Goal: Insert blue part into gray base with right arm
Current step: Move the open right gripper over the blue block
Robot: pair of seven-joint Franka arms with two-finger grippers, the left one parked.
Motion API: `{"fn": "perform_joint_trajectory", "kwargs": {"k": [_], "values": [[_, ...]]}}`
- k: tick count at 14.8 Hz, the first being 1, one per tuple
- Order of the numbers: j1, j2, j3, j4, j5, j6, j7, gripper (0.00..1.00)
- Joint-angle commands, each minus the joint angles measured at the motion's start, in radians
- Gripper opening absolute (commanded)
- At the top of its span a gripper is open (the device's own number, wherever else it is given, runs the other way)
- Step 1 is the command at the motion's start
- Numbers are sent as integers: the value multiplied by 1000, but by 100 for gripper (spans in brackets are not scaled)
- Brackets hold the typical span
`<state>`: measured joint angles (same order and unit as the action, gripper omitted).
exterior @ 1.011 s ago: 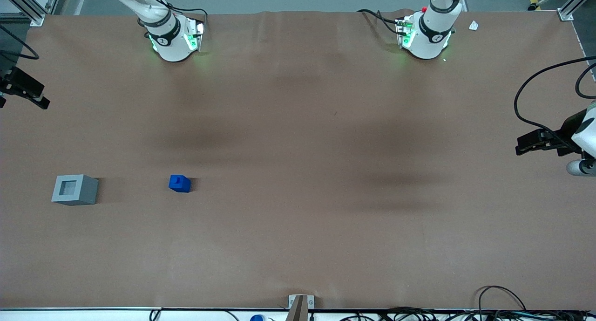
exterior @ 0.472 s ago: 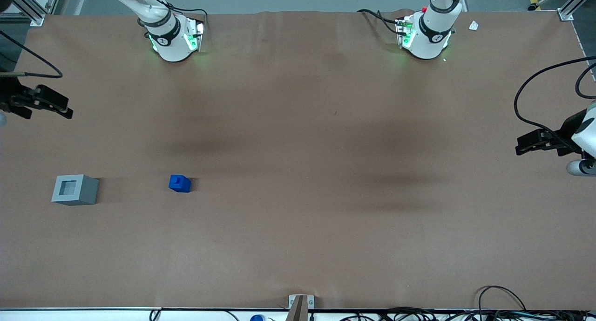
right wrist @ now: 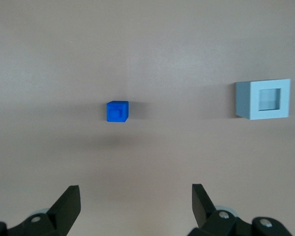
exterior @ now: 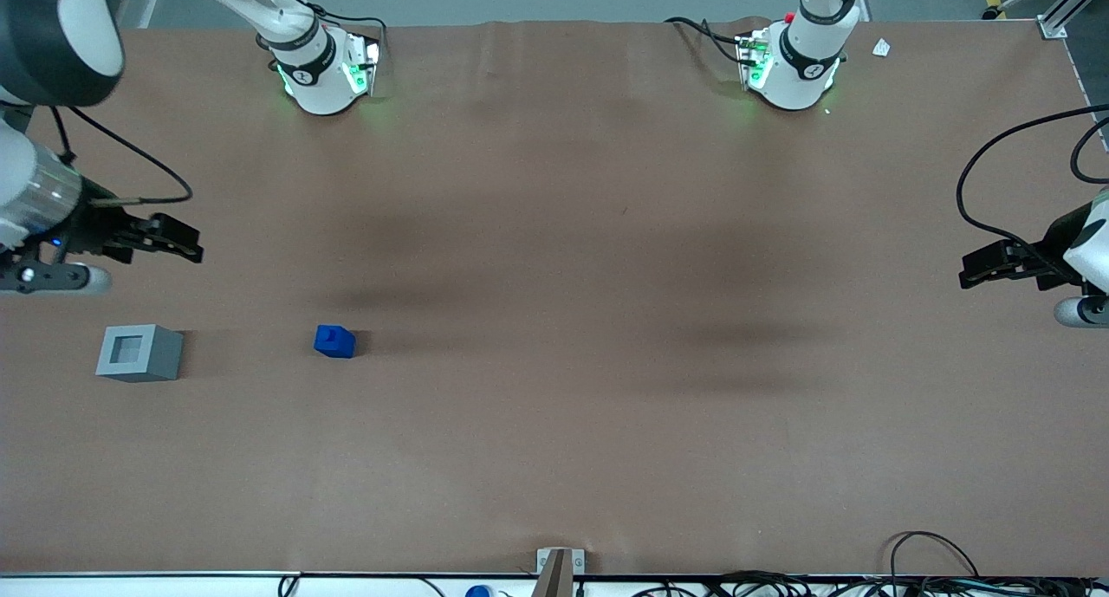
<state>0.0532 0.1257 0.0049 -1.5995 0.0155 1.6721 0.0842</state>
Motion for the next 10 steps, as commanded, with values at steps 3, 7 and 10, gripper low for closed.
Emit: {"fn": "perform_joint_trajectory", "kwargs": {"k": [3,7,10], "values": [[43,64,-3,-16,4,66,89,100],[77,153,-3,-17,6,147,135,100],[99,198,-3,-98,4,292,144,100]]}}
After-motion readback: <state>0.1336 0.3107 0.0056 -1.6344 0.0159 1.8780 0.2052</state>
